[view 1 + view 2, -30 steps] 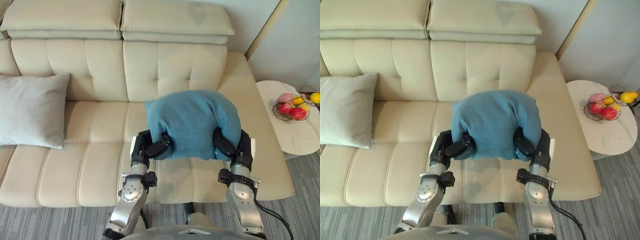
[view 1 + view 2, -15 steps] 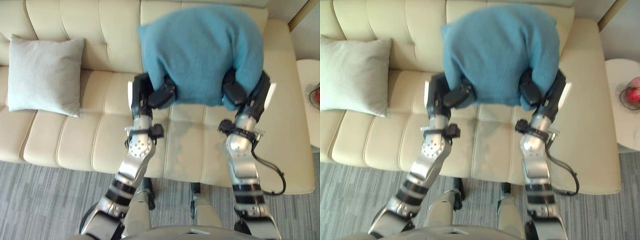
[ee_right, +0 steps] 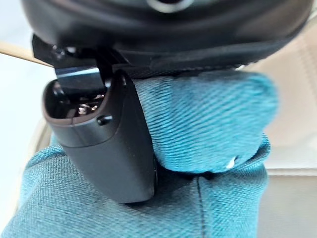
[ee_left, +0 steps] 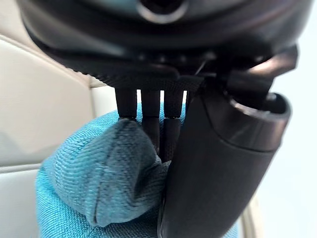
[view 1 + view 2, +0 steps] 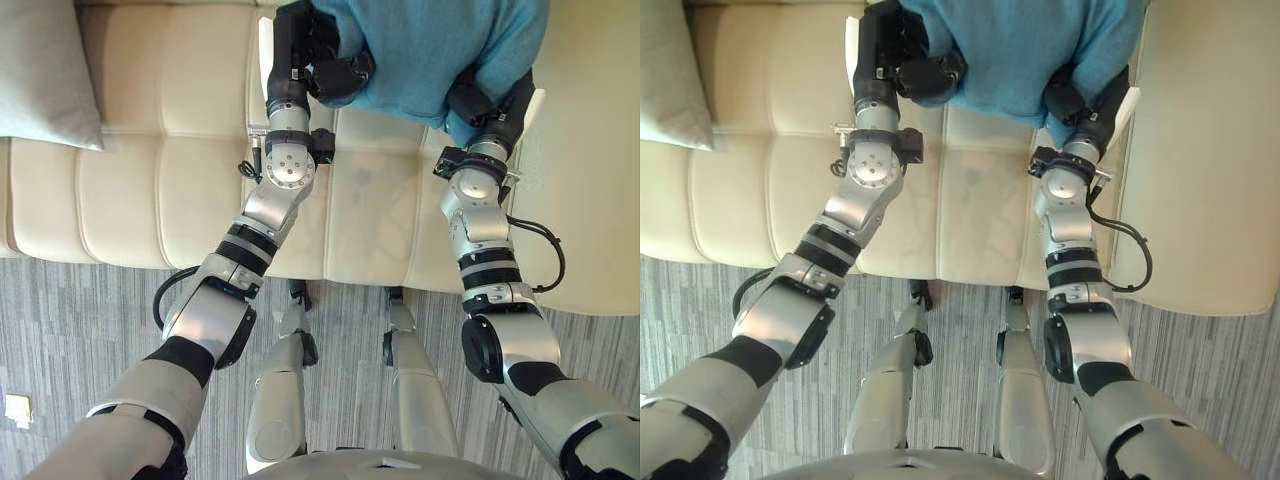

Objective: Pick up cushions and gather them together orderly.

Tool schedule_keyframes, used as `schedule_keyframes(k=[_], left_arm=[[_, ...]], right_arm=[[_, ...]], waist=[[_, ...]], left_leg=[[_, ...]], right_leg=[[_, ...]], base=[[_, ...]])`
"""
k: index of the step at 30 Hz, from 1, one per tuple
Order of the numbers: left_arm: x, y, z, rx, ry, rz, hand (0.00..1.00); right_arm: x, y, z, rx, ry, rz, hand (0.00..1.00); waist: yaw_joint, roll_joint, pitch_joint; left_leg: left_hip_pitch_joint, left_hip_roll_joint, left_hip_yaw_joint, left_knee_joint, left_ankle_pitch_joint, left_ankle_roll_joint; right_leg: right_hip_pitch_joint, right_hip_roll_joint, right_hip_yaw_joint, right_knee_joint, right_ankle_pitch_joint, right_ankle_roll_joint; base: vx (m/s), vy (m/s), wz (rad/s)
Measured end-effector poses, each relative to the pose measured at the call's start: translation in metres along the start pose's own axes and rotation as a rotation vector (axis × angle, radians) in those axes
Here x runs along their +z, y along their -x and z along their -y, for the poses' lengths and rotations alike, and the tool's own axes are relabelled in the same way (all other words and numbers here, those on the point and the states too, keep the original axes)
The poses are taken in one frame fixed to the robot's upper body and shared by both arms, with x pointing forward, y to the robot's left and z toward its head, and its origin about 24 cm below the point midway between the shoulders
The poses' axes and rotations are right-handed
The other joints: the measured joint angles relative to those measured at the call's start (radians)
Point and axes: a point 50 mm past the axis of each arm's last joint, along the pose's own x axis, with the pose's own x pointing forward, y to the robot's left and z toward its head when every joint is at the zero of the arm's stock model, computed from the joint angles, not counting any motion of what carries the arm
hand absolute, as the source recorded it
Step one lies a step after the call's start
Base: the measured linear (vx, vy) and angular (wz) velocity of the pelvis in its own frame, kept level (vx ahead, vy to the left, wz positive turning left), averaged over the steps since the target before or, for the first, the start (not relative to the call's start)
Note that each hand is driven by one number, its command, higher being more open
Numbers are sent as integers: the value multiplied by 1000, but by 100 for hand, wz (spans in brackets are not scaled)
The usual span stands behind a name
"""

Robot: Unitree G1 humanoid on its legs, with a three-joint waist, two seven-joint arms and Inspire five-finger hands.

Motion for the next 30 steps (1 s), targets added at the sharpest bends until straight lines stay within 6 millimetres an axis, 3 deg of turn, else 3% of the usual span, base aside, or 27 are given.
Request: schedule_keyframes(k=[7,12,14,17,18,23,24,26,30], left_arm=[[-44,24,-9,42,42,-152,100],[-60,40,-10,21,33,-185,100],[-69,51,-15,18,24,-200,100],[-76,66,-24,31,39,-207,100],[-76,67,-25,32,41,-207,100],[-85,91,-45,70,55,-219,100],[-92,107,-51,80,58,-242,100],[-100,119,-56,81,55,-271,100],[-133,173,-70,66,42,-440,100]], right_arm=[[-11,5,-8,46,-3,-47,100],[-33,17,4,44,9,-84,100],[-53,30,20,30,30,-125,100],[-66,48,47,-5,42,-128,100],[-66,48,48,-7,42,-125,100],[-69,77,95,-84,97,-70,100],[-77,92,110,-100,137,-92,100],[-87,104,120,-103,176,-127,100],[-123,156,145,-69,246,-309,100]], waist=[[-9,-4,26],[-12,-6,25],[-12,-6,25],[-9,-7,25],[-9,-7,25],[-6,-17,20],[-1,-26,14],[1,-33,9],[3,-57,-54]], left_leg=[[-12,13,0,7,1,-3],[-4,15,-3,11,1,-3],[20,17,-3,10,0,-4],[53,18,-9,6,-4,-9],[55,18,-9,6,-4,-9],[117,23,-19,5,-12,-19],[158,26,-20,6,-25,-22],[189,28,-20,8,-36,-26],[258,32,-24,29,-76,-36]], right_leg=[[-9,9,-2,5,2,-3],[0,11,-5,12,-3,-9],[20,12,-7,19,-8,-12],[44,11,-16,42,-30,-15],[46,11,-17,43,-31,-15],[97,13,-29,75,-65,-18],[137,14,-33,78,-81,-19],[167,16,-36,83,-93,-21],[238,15,-48,104,-141,-24]], base=[[106,21,-1],[83,37,1],[78,42,0],[85,30,5],[90,16,7],[97,-4,5],[112,-26,2],[127,-34,1],[139,-45,5]])
